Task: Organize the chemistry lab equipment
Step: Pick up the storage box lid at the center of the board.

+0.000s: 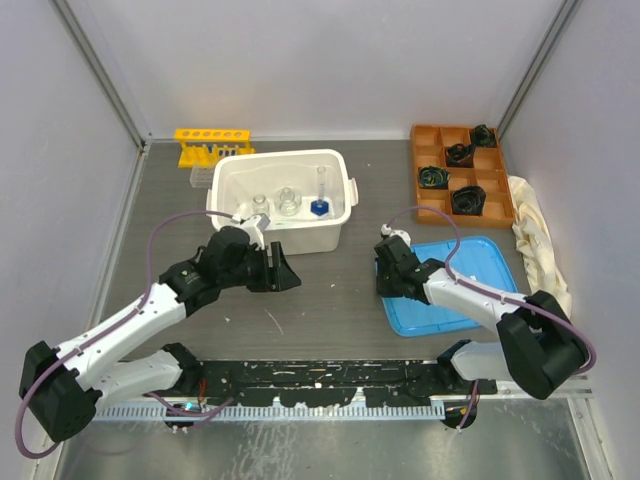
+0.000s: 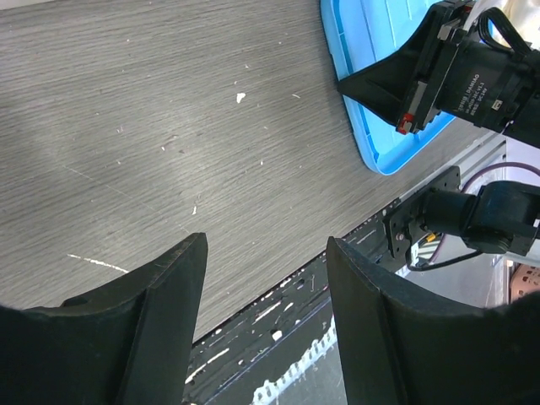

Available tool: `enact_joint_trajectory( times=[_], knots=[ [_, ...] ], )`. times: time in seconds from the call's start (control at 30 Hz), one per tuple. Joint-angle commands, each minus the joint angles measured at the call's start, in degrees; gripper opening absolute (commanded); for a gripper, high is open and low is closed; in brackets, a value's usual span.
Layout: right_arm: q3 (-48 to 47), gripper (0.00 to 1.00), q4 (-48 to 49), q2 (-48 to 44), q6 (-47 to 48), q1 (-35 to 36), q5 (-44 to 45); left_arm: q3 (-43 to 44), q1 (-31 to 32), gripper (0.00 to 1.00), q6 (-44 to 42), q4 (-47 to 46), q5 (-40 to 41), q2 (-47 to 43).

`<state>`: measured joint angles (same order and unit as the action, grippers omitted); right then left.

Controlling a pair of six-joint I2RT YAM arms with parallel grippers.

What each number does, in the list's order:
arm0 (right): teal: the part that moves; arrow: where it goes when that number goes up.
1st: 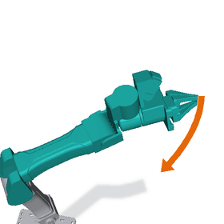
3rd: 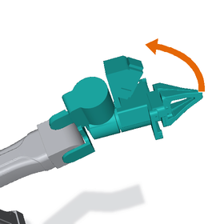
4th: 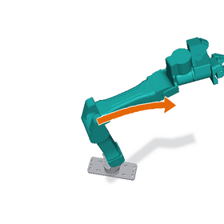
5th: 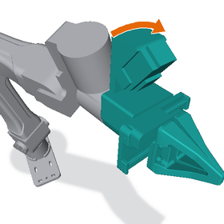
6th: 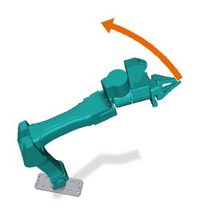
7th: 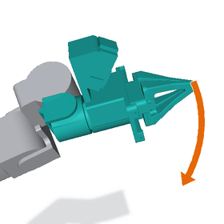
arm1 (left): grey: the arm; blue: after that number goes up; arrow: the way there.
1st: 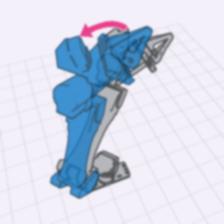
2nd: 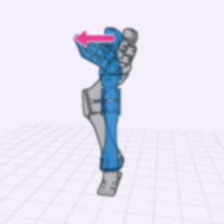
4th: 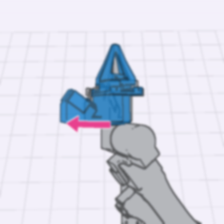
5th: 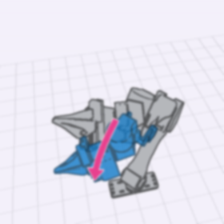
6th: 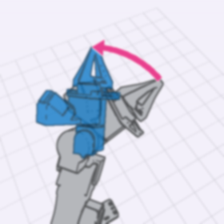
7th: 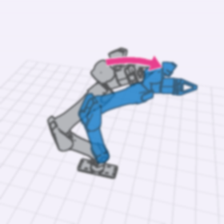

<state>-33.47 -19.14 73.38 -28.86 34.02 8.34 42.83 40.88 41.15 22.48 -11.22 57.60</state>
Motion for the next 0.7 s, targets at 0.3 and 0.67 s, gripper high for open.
enact_joint_trajectory(
  times=[0.3, 0.67],
  knots=[
    [-19.07, 0.01, -22.46, -21.24, -2.78, 0.22, 1.37, 0.83, 0.64, 0.60, 2.01, -4.65, -0.72, 0.03],
    [-37.59, 0.01, -21.14, -33.92, -0.51, 0.21, 0.70, 1.03, 2.81, 0.60, 3.91, -12.14, -0.27, -0.29]
  ],
)
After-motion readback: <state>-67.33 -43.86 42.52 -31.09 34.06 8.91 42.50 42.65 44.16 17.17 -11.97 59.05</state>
